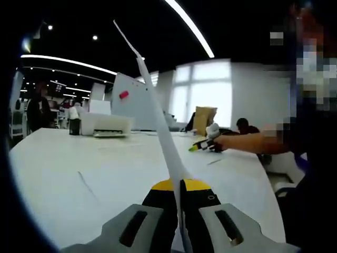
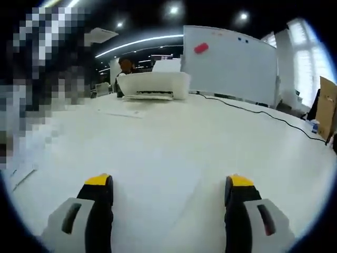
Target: Organize the stack of printing papers by aligning and flattening the scattered papers on the table
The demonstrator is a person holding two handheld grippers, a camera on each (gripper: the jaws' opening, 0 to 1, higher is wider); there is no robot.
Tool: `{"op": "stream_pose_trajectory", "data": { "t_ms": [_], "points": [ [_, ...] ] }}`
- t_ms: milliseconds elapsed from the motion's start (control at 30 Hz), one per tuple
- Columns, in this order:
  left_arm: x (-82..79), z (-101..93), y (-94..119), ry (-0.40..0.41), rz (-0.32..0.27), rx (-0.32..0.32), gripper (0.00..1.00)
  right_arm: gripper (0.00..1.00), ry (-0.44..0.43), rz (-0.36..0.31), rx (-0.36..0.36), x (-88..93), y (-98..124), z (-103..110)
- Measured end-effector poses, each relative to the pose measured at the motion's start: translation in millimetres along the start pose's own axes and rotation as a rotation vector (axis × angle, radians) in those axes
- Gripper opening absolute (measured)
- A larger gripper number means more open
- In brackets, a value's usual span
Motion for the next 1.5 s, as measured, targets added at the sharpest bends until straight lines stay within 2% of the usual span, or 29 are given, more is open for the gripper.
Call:
{"op": "stream_pose_trajectory", "data": {
  "t_ms": [233, 467, 533, 667, 800, 933, 967, 1033, 1167, 1267, 1300, 1500],
  "points": [
    [1.1, 0.9, 0.1, -0.008, 0.006, 0.002, 0.06, 0.82, -0.006, -0.030, 0.001, -1.8, -0.5, -1.2],
    [1.6, 2.9, 0.3, -0.008, 0.010, 0.003, 0.06, 0.69, -0.005, -0.050, -0.006, 1.0, -3.5, 4.0],
    [1.7, 3.3, 0.4, -0.009, 0.010, 0.003, 0.06, 0.62, -0.007, -0.052, -0.009, 2.1, -4.4, 6.1],
    [2.0, 4.0, 0.6, -0.009, 0.012, 0.003, 0.06, 0.58, -0.007, -0.059, -0.013, 2.0, -5.7, 6.9],
    [2.6, 4.0, 0.5, -0.012, 0.016, 0.003, 0.06, 0.50, -0.011, -0.064, -0.004, 1.1, -2.7, 6.7],
    [3.0, 3.9, 0.2, -0.016, 0.018, 0.001, 0.06, 0.49, -0.015, -0.063, -0.004, 0.9, -2.3, 6.0],
    [3.2, 4.0, 0.2, -0.015, 0.019, 0.000, 0.06, 0.47, -0.016, -0.063, -0.008, 1.0, -2.5, 5.2],
    [3.2, 4.1, 0.4, -0.015, 0.019, 0.001, 0.06, 0.32, -0.017, -0.064, -0.023, 0.3, -0.5, 5.8],
    [3.2, 4.5, 0.3, -0.016, 0.019, -0.002, 0.06, 0.22, -0.012, -0.063, -0.051, -0.6, 3.6, 11.8],
    [3.3, 4.9, 0.3, -0.014, 0.019, 0.000, 0.06, 0.09, -0.019, -0.056, -0.080, -2.8, 7.4, 13.6],
    [3.3, 4.9, 0.3, -0.014, 0.019, 0.000, 0.06, 0.04, -0.040, -0.085, -0.086, -8.6, 10.0, 13.4],
    [2.3, 1.3, -0.2, -0.012, 0.013, -0.001, 0.06, 0.03, -0.071, -0.162, -0.096, -26.2, 23.2, 12.8]
  ]
}}
Point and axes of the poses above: the point that each gripper's makers call its tool centre point, and the gripper's own axes: y roughly backward along the fingers, z roughly to its left, x roughly out of its underside, the point moved 3 cm from there along y, roughly backward along the fingers, and after that the axes turned 10 degrees about -z, right-handed, at the moved point
